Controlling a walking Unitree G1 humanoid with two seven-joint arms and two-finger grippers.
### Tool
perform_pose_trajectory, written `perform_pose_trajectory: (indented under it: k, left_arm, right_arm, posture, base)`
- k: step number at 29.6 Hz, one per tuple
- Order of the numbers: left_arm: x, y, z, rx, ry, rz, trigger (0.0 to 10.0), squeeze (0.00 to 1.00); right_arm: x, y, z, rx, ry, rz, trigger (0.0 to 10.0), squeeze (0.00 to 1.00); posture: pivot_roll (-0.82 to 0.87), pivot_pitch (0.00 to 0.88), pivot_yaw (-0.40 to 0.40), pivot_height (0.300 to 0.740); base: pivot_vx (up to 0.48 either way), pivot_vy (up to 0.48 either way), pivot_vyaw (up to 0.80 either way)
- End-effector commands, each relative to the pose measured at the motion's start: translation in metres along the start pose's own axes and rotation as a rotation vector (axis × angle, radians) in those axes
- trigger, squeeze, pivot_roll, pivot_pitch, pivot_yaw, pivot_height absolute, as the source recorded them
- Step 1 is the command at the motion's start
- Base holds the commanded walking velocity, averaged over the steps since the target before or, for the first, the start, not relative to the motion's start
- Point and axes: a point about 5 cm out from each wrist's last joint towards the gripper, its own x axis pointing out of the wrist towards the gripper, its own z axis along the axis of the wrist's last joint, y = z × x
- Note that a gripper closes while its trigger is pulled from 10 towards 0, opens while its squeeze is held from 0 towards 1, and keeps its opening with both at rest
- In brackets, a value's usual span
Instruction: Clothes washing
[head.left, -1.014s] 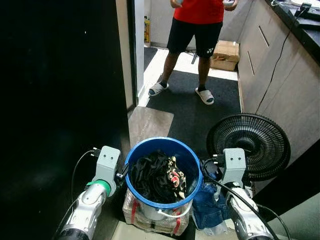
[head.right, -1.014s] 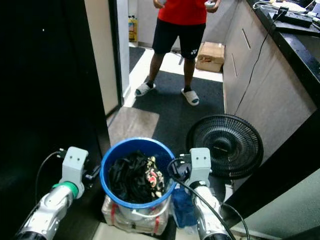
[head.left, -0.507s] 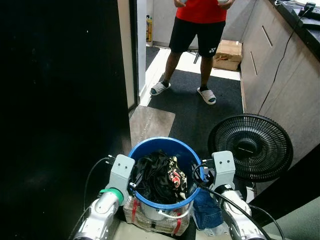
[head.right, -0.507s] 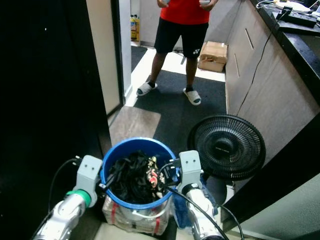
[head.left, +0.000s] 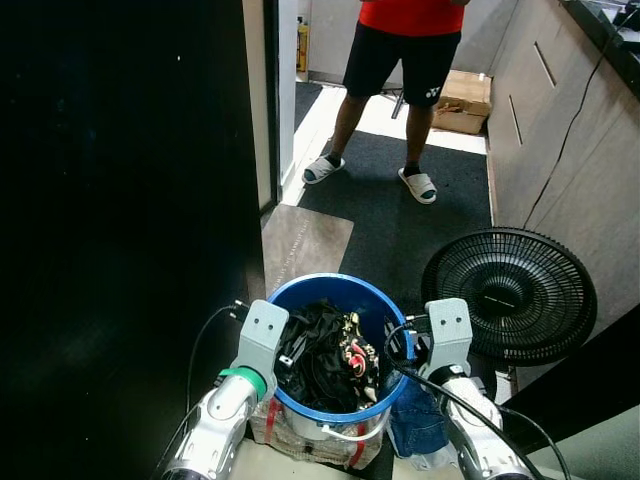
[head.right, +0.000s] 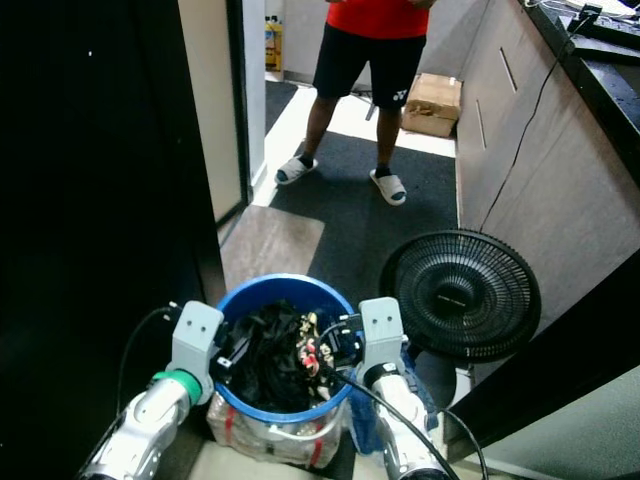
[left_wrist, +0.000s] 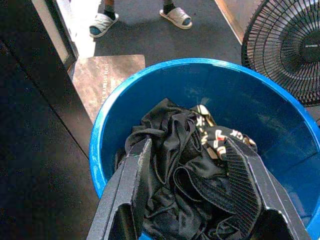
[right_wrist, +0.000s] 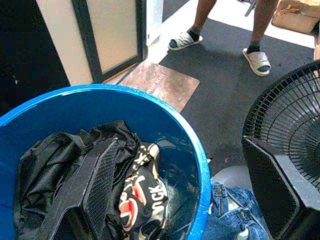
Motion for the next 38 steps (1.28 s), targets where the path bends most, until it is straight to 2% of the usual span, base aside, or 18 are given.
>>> perform_pose_trajectory:
  k: [1,30,38]
  left_arm:
    - [-0.0041,-0.0048,-0.0084,0.002,0.03,-0.011,10.0,0.0]
    - [-0.0031,0.0014,-0.0063,0.006,0.034,0.012,10.0,0.0]
    - [-0.0038,0.0033,-0.0066,0.006,0.036,0.018,10.0,0.0]
  right_arm:
    - [-0.0023,0.0023,-0.0045,-0.007,0.012,0.007,10.0,0.0]
    - [0.0027,0.0012,0.0026,-0.017,-0.014,0.006,10.0,0.0]
    - [0.0024,0.0013,0.0025,-0.012,-0.016,0.001,10.0,0.0]
  posture:
    - [-0.01,0.101,0.022,0.74]
    - [-0.01,0.098,0.021,0.74]
    - [0.0,0.103,0.024,0.715]
  base:
    - [0.0,0.0,0.0]
    - [0.0,0.0,0.0]
    - [0.0,0.0,0.0]
